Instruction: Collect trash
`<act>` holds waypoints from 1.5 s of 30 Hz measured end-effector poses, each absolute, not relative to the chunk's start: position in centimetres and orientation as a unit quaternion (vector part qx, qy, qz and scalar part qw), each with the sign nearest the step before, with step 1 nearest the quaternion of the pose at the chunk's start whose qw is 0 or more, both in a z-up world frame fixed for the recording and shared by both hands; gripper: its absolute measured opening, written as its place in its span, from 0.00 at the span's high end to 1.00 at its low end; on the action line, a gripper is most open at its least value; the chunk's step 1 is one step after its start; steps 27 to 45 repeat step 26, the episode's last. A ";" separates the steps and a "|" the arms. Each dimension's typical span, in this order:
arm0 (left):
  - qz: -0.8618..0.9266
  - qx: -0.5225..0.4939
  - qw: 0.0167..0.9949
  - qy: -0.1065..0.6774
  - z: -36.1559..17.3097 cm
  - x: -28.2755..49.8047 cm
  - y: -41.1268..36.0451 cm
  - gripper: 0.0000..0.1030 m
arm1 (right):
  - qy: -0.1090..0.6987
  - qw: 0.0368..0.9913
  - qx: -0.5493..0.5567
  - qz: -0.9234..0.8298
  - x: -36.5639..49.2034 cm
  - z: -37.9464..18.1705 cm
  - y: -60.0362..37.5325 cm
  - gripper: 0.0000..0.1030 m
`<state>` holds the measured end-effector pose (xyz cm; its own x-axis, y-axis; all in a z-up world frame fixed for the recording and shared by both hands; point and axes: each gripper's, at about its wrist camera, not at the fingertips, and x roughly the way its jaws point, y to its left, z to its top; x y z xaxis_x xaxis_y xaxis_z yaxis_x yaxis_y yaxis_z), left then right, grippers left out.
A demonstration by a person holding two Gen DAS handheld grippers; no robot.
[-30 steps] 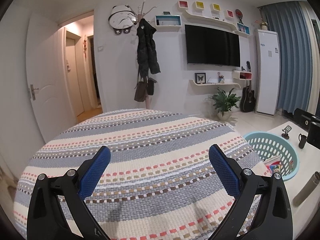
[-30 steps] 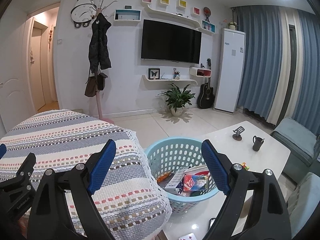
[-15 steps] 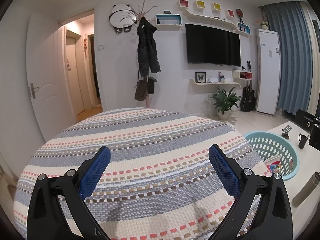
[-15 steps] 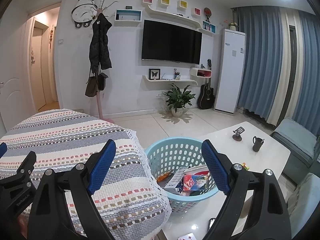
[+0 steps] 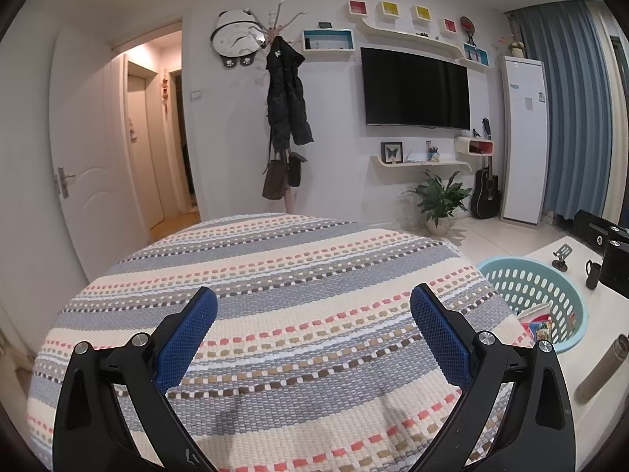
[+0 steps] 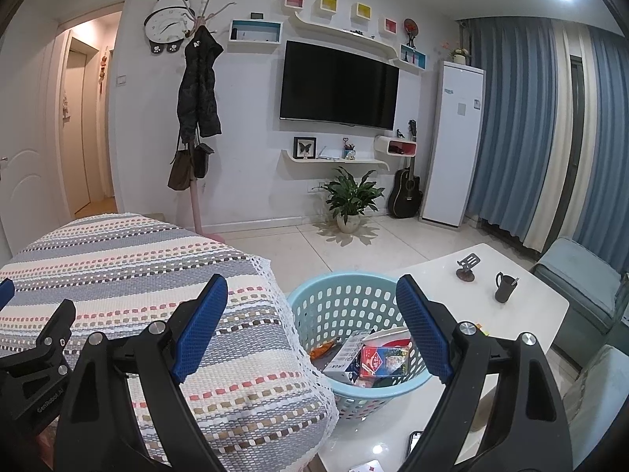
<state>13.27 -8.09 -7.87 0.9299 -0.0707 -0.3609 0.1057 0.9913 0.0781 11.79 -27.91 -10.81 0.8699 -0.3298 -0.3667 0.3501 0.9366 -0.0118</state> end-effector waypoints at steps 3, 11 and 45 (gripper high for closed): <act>-0.045 0.048 0.981 0.182 -7.9 13.2 -8.1 0.07 | 0.186 0.966 0.029 -0.175 11.8 -10.8 -27.8 0.19; -0.045 0.049 0.981 0.182 -7.9 13.2 -8.1 0.07 | 0.186 0.966 0.029 -0.176 11.8 -10.7 -27.7 0.19; -0.043 0.053 0.983 0.173 -6.5 12.5 -7.3 0.07 | 0.183 0.968 0.024 -0.169 11.2 -9.8 -27.3 0.19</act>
